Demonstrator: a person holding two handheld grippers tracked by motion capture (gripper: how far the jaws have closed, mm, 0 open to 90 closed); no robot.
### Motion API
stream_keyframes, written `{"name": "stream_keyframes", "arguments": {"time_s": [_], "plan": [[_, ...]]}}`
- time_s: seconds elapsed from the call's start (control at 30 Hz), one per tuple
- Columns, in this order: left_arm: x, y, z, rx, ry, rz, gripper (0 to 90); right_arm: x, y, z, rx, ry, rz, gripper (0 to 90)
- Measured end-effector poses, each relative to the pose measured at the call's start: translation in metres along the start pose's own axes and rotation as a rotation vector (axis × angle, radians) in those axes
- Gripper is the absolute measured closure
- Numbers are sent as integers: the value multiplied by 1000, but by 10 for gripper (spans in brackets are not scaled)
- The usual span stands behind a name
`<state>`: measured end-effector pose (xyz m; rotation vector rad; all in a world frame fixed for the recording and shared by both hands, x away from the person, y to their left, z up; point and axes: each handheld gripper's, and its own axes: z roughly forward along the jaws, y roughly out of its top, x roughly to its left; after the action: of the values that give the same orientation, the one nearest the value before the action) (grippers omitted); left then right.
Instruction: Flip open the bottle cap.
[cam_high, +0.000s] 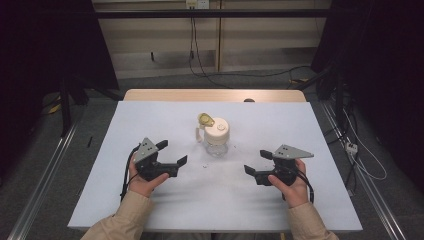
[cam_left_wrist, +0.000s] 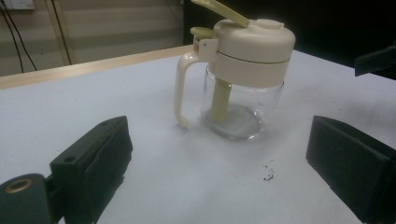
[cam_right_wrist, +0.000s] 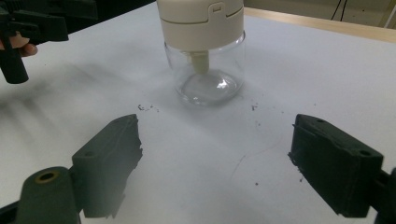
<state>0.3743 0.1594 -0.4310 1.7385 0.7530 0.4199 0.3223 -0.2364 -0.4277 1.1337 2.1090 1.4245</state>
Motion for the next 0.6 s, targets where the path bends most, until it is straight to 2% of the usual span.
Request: {"name": "stream_keyframes", "arguments": {"time_s": [0.2,0.37,0.6], "plan": [[6,-3,-9,-3,1,-23,65,1,-6,-4,9,1,-14,151],[10,-6,-16,13,-9,-31,64,-1,-12,-11,5,-6,-14,151],[14,-11,-25,36,-3,-21,64,-4,-17,-20,-3,-22,-5,151]]}}
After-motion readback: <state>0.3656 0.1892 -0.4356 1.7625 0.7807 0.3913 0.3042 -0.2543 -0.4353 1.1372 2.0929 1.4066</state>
